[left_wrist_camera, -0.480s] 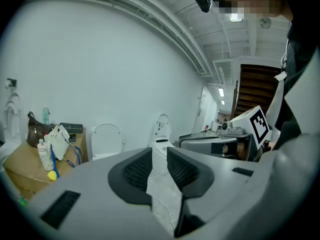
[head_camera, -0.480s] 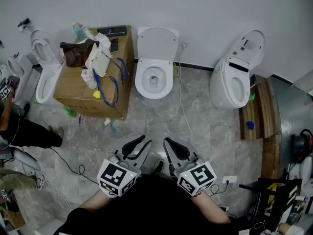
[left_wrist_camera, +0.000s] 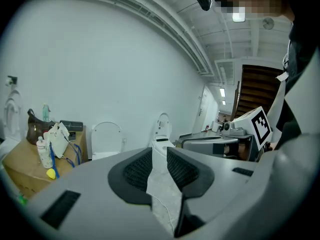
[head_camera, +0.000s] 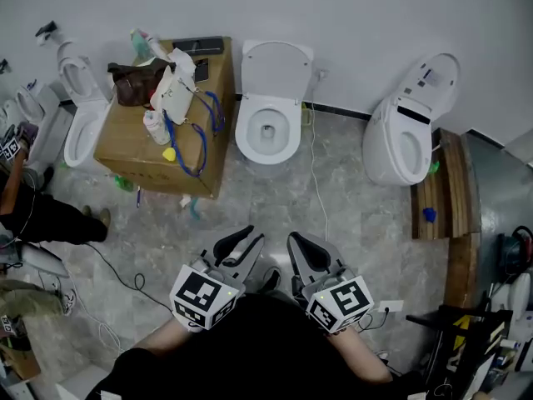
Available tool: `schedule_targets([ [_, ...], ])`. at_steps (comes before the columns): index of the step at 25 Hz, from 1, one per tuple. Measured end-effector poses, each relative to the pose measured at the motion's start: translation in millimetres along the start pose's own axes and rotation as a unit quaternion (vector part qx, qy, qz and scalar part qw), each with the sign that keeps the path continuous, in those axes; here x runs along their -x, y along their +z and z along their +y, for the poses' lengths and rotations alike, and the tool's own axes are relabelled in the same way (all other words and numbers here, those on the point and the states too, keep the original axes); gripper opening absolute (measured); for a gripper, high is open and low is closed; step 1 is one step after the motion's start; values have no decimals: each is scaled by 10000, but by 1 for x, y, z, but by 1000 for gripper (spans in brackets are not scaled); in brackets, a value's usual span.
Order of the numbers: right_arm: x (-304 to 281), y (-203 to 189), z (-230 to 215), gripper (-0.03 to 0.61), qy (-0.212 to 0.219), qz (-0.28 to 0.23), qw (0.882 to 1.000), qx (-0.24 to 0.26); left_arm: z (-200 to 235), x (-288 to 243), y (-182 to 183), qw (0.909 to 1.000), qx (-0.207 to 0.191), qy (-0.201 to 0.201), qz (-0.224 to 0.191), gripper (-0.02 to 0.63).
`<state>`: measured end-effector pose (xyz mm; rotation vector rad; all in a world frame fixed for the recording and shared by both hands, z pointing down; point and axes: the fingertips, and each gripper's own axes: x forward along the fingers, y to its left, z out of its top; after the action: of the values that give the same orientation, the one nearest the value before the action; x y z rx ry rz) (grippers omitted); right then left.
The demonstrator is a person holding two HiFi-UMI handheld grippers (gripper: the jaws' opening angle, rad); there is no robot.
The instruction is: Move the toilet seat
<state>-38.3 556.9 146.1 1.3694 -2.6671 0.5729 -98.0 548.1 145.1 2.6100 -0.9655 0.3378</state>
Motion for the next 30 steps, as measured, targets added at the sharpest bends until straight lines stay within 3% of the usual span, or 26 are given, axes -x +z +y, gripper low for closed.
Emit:
schedule_targets([
  [8,20,-3,-25,24,-31,9,10000,87,-16,-25,-10,9997,214,111,31,101],
  [14,27,-22,-51,25,-69,162,9997,-168,-28,-35,-30,9982,533,266,95,100],
  [24,-2,-28,-75,25,-70,389,9988,-274,1,-59,-40,9957,811,317,309,101],
  [30,-37,-2,-106,23,-277,337,9988,-231,42,-89,-13,9961,837,207,198,101],
])
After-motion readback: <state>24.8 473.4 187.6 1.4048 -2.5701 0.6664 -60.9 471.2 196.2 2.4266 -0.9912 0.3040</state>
